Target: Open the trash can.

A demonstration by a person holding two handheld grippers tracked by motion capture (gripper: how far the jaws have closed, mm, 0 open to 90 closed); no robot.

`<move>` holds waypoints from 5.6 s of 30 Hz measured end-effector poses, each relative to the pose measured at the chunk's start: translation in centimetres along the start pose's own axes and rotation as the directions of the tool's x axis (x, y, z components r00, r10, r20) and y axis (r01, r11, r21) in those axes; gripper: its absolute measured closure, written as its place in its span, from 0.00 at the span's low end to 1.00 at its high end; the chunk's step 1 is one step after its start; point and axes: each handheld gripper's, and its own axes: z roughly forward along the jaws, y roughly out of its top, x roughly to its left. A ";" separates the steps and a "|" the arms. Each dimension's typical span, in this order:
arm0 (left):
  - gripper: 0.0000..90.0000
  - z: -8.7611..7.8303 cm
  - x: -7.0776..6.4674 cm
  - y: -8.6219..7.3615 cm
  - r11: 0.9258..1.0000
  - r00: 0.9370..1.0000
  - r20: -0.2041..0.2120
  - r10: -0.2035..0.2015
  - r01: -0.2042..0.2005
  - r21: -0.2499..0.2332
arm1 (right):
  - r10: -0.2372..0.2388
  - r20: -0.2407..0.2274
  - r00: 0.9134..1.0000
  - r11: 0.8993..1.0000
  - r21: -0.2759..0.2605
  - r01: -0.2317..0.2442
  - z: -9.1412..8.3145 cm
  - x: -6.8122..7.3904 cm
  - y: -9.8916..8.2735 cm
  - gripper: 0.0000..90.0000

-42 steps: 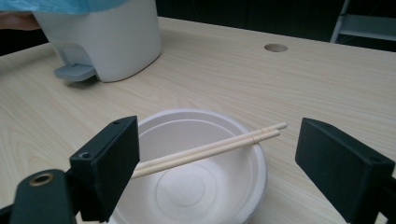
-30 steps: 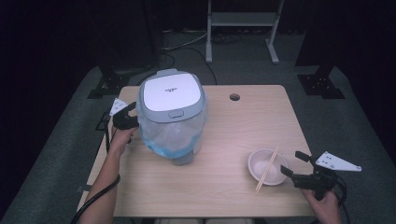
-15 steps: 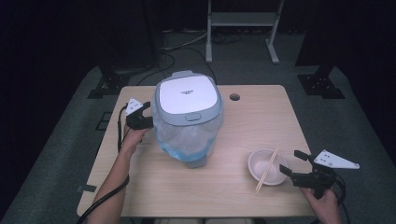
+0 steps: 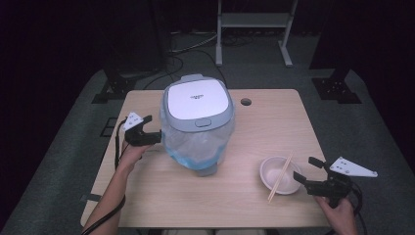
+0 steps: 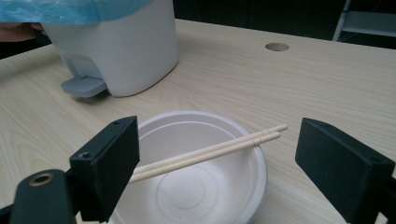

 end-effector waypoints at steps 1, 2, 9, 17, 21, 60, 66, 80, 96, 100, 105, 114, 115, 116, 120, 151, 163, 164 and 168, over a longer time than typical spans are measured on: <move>0.10 -0.3 -0.2 -0.2 1.000 1.000 0.013 0.001 -0.001 0.004 | 0.000 -0.004 1.000 1.000 0.002 0.000 0.0 0.0 0.0 0.14; 0.10 -0.7 -0.5 -0.4 1.000 1.000 0.027 0.001 -0.001 0.004 | 0.000 -0.010 1.000 1.000 0.002 0.000 -0.1 0.0 0.0 0.14; 0.09 -2.7 -2.4 -1.0 1.000 0.996 0.087 0.029 -0.030 0.007 | -0.005 -0.008 1.000 1.000 -0.001 0.005 -0.2 0.1 0.0 0.14; 0.09 -4.2 -4.9 -1.4 0.998 0.985 0.163 0.062 -0.064 0.009 | -0.008 -0.010 1.000 1.000 0.000 0.008 -0.2 0.2 0.0 0.14; 0.09 -4.7 -5.9 -1.7 0.996 0.978 0.194 0.079 -0.084 0.019 | -0.011 -0.012 1.000 1.000 0.005 0.011 -0.2 0.2 0.0 0.14; 0.47 -2.7 -15.1 -4.1 0.977 0.885 0.435 0.162 -0.205 0.053 | -0.024 -0.031 0.999 1.000 0.016 0.025 0.2 0.8 0.2 0.14; 0.65 -1.3 -15.9 -3.7 0.977 0.900 0.406 0.160 -0.202 0.063 | -0.030 -0.034 0.999 0.999 0.014 0.031 0.3 0.9 0.2 0.14; 0.79 1.8 -17.1 -3.7 0.956 0.925 0.300 0.233 -0.274 0.102 | -0.038 -0.046 0.998 0.999 0.013 0.039 0.4 0.9 0.0 0.14; 0.76 2.3 -17.4 -4.2 0.947 0.937 0.246 0.248 -0.288 0.141 | -0.036 -0.065 0.997 0.998 0.041 0.039 0.6 1.1 0.1 0.14; 0.77 2.4 -17.1 -4.1 0.946 0.936 0.255 0.243 -0.287 0.151 | -0.034 -0.077 0.996 0.998 0.040 0.037 0.6 1.1 0.1 0.14; 0.78 2.5 -17.0 -4.1 0.946 0.937 0.266 0.228 -0.277 0.165 | -0.023 -0.075 0.997 0.999 0.042 0.026 0.5 1.1 0.2 0.14; 0.79 2.6 -17.1 -4.2 0.951 0.943 0.271 0.194 -0.248 0.184 | 0.040 -0.093 0.995 0.997 0.076 -0.033 0.6 0.9 0.5 0.14; 0.79 2.6 -17.1 -4.2 0.950 0.943 0.271 0.194 -0.249 0.187 | 0.045 -0.096 0.994 0.996 0.082 -0.037 0.7 0.9 0.5 0.14; 0.79 2.7 -17.1 -4.2 0.950 0.943 0.271 0.191 -0.247 0.189 | 0.049 -0.099 0.994 0.995 0.092 -0.040 0.8 0.9 0.6 0.14; 0.79 2.8 -17.2 -4.2 0.943 0.943 0.270 0.195 -0.256 0.212 | 0.052 -0.113 0.992 0.994 0.106 -0.040 1.1 0.9 0.9 0.14; 0.78 3.4 -17.3 -4.2 0.926 0.946 0.263 0.190 -0.262 0.272 | 0.278 -0.046 0.959 0.880 0.412 -0.235 4.2 -0.2 1.6 0.36; 0.78 3.4 -17.4 -4.2 0.926 0.946 0.263 0.190 -0.262 0.273 | 0.353 -0.017 0.935 0.830 0.467 -0.305 6.4 -1.1 1.8 0.37; 0.78 3.4 -17.4 -4.2 0.926 0.946 0.263 0.190 -0.262 0.273 | 0.352 -0.019 0.936 0.830 0.467 -0.303 6.6 -1.1 1.9 0.37; 0.78 3.4 -17.4 -4.2 0.926 0.946 0.263 0.190 -0.261 0.273 | 0.354 -0.017 0.935 0.827 0.473 -0.304 7.3 -1.1 2.4 0.44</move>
